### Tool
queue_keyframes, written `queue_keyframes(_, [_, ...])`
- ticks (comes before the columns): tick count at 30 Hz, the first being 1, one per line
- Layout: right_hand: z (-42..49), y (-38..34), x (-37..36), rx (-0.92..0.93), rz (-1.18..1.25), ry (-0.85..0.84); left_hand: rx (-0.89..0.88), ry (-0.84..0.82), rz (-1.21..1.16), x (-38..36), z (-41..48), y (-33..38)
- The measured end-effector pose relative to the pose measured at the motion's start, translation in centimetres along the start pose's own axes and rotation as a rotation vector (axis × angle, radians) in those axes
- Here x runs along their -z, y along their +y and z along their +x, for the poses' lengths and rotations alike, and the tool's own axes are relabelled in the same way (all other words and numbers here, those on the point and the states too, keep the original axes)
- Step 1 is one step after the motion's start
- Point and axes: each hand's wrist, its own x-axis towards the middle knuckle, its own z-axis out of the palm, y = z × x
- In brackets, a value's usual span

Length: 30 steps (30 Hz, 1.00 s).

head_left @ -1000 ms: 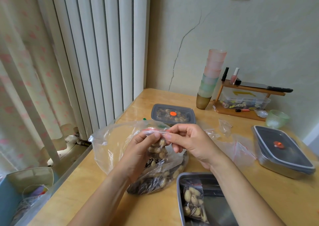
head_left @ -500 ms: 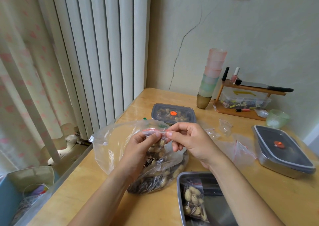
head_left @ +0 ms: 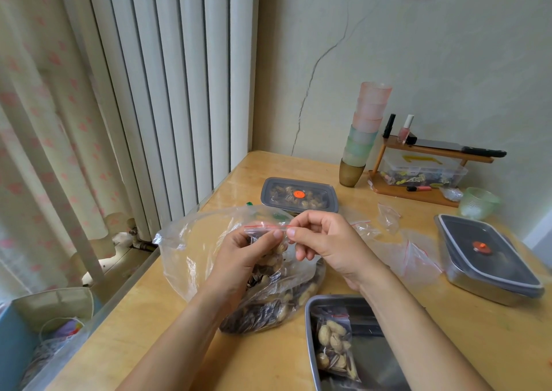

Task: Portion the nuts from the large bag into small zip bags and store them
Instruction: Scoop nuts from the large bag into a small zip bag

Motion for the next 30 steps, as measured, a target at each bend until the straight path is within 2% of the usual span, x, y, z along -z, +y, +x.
queue_keyframes(22, [-0.21, -0.06, -0.14, 0.019, -0.115, 0.045, -0.071, 0.128, 0.089, -0.05, -0.22, 0.0])
queue_keyframes(30, [-0.07, 0.18, -0.51, 0.057, -0.292, 0.05, -0.079, 0.086, 0.066, -0.19, -0.14, -0.14])
